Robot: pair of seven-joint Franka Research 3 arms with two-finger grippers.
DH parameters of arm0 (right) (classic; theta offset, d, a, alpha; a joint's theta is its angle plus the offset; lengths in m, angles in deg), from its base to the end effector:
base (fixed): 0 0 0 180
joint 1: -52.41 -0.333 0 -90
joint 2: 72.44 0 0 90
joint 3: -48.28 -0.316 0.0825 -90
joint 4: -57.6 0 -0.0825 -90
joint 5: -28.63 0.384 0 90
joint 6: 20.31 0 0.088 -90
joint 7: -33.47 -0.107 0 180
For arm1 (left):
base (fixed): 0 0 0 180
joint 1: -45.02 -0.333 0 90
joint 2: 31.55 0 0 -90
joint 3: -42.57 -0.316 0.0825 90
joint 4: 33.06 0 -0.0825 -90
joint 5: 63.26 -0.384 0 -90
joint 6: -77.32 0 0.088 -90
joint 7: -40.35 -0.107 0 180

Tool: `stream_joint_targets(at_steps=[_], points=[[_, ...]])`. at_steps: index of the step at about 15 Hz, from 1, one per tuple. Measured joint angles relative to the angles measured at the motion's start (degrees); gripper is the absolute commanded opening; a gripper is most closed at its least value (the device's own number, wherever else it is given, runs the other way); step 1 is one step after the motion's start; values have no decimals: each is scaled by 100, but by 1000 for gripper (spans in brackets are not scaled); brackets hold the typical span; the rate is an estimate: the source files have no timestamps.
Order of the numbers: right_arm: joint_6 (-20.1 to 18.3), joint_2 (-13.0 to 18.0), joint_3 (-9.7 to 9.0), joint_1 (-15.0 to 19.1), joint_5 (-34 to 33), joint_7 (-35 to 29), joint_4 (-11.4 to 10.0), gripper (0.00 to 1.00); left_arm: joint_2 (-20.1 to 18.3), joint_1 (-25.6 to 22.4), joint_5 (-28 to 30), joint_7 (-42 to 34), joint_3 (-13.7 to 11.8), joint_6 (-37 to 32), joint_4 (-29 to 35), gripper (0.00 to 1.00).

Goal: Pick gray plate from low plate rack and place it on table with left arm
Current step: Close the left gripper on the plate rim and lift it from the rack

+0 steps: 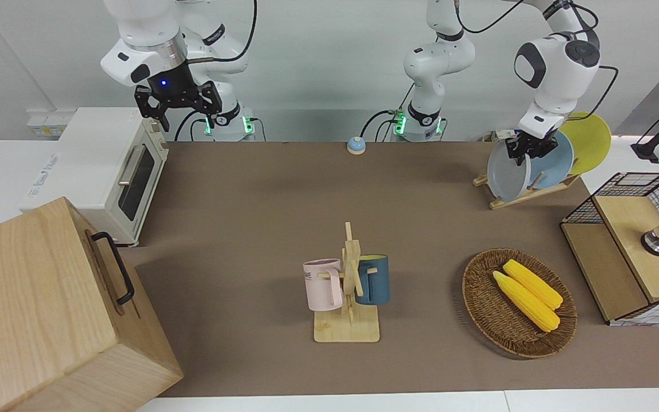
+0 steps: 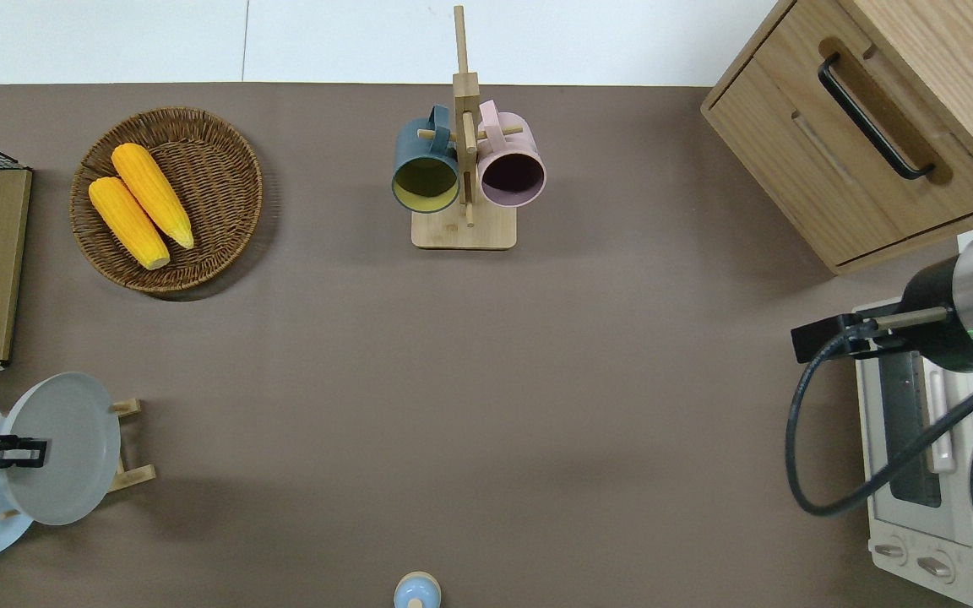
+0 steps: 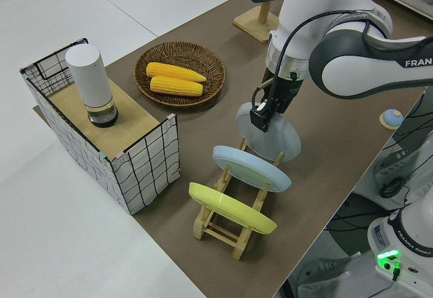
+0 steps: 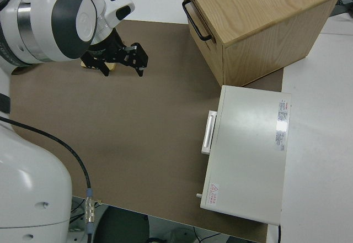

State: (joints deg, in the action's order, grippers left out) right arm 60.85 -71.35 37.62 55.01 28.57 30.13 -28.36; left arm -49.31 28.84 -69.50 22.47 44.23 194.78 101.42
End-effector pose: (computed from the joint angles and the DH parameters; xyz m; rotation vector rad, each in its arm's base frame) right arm 0.5272 0.0756 0.6544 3.1263 0.1284 -0.1006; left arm 0.4360 0.1186 0.4546 -3.0321 0.1623 0.0266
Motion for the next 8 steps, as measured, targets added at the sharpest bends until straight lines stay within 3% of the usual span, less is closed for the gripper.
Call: stream_joint_targets(at_steps=[8], points=[[0, 0, 0, 0, 0, 0, 0, 987, -58, 12, 0, 3, 283, -1266, -1199, 0]])
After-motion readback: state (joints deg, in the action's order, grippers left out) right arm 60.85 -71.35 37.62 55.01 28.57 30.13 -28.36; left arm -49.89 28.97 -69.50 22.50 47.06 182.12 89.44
